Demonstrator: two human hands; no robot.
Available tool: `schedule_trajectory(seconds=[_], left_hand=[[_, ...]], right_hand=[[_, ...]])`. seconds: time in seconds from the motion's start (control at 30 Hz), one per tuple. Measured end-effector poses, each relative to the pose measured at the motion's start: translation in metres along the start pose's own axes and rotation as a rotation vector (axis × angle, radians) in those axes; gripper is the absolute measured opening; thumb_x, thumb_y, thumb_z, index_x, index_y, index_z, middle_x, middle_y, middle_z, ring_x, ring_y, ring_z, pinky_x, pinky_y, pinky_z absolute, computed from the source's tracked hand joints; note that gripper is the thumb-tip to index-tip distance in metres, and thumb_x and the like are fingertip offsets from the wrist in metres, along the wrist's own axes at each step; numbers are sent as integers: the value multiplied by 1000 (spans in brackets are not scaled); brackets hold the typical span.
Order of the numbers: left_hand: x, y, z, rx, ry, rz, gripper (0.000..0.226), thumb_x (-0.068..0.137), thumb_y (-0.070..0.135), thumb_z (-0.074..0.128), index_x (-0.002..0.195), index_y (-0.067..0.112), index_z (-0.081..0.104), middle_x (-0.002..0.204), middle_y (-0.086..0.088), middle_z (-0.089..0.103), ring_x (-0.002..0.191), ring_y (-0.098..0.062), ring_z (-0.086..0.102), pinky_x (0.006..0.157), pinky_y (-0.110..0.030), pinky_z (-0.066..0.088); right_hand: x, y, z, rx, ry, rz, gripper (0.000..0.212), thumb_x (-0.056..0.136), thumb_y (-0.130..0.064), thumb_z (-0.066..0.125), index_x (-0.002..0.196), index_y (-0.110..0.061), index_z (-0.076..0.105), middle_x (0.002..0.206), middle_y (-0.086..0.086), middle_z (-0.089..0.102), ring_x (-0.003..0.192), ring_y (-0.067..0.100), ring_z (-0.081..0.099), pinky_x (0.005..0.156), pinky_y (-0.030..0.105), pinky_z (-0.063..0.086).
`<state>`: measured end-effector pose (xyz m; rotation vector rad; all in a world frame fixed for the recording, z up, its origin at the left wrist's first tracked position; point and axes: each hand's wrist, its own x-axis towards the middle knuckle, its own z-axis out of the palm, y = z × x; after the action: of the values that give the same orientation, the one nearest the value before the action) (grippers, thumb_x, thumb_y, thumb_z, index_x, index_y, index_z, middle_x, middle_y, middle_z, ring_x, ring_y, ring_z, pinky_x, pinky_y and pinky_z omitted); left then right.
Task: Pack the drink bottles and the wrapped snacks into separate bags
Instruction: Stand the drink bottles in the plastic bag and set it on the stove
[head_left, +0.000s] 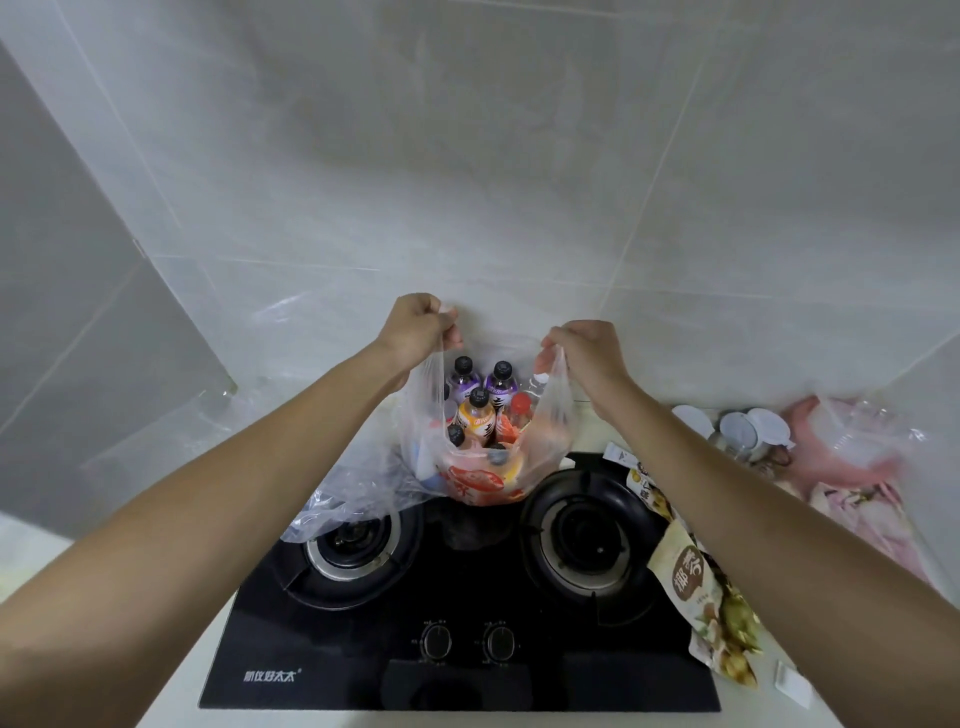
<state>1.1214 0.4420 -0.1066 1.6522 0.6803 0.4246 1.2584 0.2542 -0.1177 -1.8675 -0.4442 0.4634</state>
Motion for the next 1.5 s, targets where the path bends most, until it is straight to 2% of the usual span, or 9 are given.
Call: schedule_trajectory(seconds=[0.17, 0.27, 0.4, 0.57, 0.67, 0.77, 0.9, 1.13, 1.5], left_hand=[[-9, -12, -1, 12, 63, -22, 22, 102, 6, 55, 81, 7, 52, 72, -14, 69, 55, -11, 66, 60, -23, 53], [-17, -21, -2, 47, 81, -23, 22, 100, 7, 56, 79, 10, 51, 72, -13, 72, 54, -12, 65, 62, -26, 51], [-32, -37, -5, 28, 68, -48, 17, 103, 8, 54, 87, 7, 49, 75, -18, 72, 51, -15, 65, 55, -26, 49], [-42, -42, -12, 52, 66, -70, 7, 100, 6, 54, 93, 6, 54, 75, -16, 74, 62, -18, 72, 70, -36, 57], [-46, -43, -16, 201, 90, -89, 11, 87, 17, 61, 86, 7, 57, 88, -16, 75, 85, -32, 73, 84, -46, 59], [-57, -40, -19, 457, 96, -60, 18, 92, 23, 61, 101, 7, 61, 98, -9, 66, 93, -31, 62, 77, -35, 49], [-78, -40, -29, 609, 158, 43, 43, 97, 32, 60, 130, 6, 53, 121, -10, 62, 108, -28, 58, 83, -35, 47], [-160, -39, -66, 866, 290, 222, 51, 100, 42, 51, 141, 13, 47, 137, -8, 56, 126, -30, 49, 93, -45, 48], [-381, -94, -140, 1115, 527, -5, 56, 99, 54, 39, 142, 19, 46, 133, -5, 57, 121, -31, 50, 95, -45, 46]], right_hand=[[-10, 3, 1, -15, -16, 37, 17, 92, -10, 60, 85, -1, 73, 73, 16, 76, 68, 26, 73, 64, 31, 56], [-13, 9, 0, -67, -27, 82, 18, 82, -19, 67, 76, -5, 75, 82, 25, 74, 72, 37, 71, 68, 46, 60], [-15, 25, 1, -143, -26, 79, 36, 77, -27, 71, 56, -8, 49, 75, 35, 58, 66, 22, 60, 64, 34, 44], [-40, 27, 4, -237, -23, 101, 45, 95, -10, 64, 57, -15, 39, 41, -13, 45, 41, -2, 46, 46, 23, 27], [-51, 30, 12, -370, 19, 50, 24, 92, -18, 62, 78, 1, 59, 66, 0, 58, 60, 15, 47, 56, 29, 33], [-66, 31, 17, -530, 91, -77, 18, 93, -24, 60, 97, -7, 61, 86, 8, 63, 77, 18, 55, 67, 32, 39], [-92, 21, 19, -705, 144, -311, 35, 98, -23, 60, 131, -13, 56, 123, 0, 61, 112, 19, 55, 84, 30, 41], [-127, -3, 50, -837, -118, -587, 40, 102, -40, 53, 134, -16, 54, 128, 0, 57, 124, 18, 50, 98, 36, 48], [-274, 4, 165, -684, -504, -882, 52, 100, -43, 53, 145, -20, 47, 145, -1, 51, 135, 21, 43, 107, 46, 45]])
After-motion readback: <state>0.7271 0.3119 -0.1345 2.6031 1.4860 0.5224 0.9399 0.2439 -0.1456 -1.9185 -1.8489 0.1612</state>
